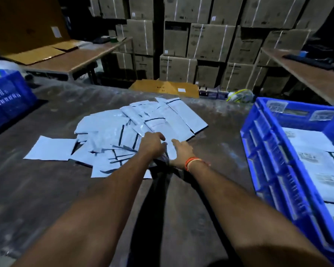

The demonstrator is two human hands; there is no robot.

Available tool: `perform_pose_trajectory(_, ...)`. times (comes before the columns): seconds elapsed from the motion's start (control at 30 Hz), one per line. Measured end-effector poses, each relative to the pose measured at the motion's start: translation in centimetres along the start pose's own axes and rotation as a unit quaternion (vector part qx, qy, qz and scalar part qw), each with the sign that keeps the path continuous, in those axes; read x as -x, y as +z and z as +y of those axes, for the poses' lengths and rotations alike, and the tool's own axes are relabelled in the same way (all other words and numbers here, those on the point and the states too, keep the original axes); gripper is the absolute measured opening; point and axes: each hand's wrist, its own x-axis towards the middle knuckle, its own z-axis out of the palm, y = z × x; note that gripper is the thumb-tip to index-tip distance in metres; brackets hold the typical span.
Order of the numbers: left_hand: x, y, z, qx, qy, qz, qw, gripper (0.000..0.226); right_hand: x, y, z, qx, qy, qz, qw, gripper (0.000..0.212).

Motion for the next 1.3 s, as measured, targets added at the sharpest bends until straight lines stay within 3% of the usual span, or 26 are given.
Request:
perform_pose_trajectory(0.1, -0.5, 0.7, -1.6, 0.004, 0.022, -0.011, 1.000, 0.036, -1.1, 2.6, 0.0, 0.028, 0.023, 0.002, 0.999, 0.101)
perform_pose_trajectory(0.3, -0.2, 1.4, -1.7, -0.015, 0.047, -0.010, 0.999, 0.036, -1.1, 2.2, 0.8, 0.020, 0.026, 0.054, 0.998, 0.038)
perform_pose_trajectory(0.5, 1.8, 2.4, 0.6, -0.027, 0.057, -0.078, 0.995, 0.038, 2.1, 0.5, 2.2, 0.059, 0.046, 0.030, 0.997, 0.020)
perform_pose_trajectory(0.6, 3.8, 3.2, 1.4, -0.041, 0.060, -0.108, 0.991, 0.030, 4.2, -0.7, 3.6, 0.098, 0.036, -0.005, 0.995, 0.026)
perform_pose_trajectory(0.77, 7.5, 4.5, 2.6, -0.044, 0.041, -0.139, 0.988, 0.035, 8.5, -1.6, 6.5, 0.036, 0.030, 0.026, 0.999, 0.010)
perform_pose_trajectory(0.87, 9.7, 5.4, 3.6, -0.018, 0.016, -0.079, 0.997, 0.034, 11.6, -1.9, 7.7, -0.051, 0.017, 0.064, 0.997, 0.005)
perform_pose_trajectory(1.03, 13.6, 6.5, 5.0, -0.014, -0.009, 0.063, 0.998, 0.056, 15.9, -2.6, 8.9, -0.179, -0.020, 0.134, 0.975, 0.010)
perform_pose_trajectory(1.17, 15.5, 6.4, 6.1, 0.022, -0.022, 0.151, 0.988, 0.041, 17.8, -2.8, 9.7, -0.238, -0.032, 0.193, 0.951, 0.017)
perform_pose_trajectory(1.3, 16.8, 5.7, 6.3, 0.039, -0.005, 0.182, 0.982, 0.031, 19.0, -3.4, 11.0, -0.339, 0.005, 0.258, 0.905, 0.026)
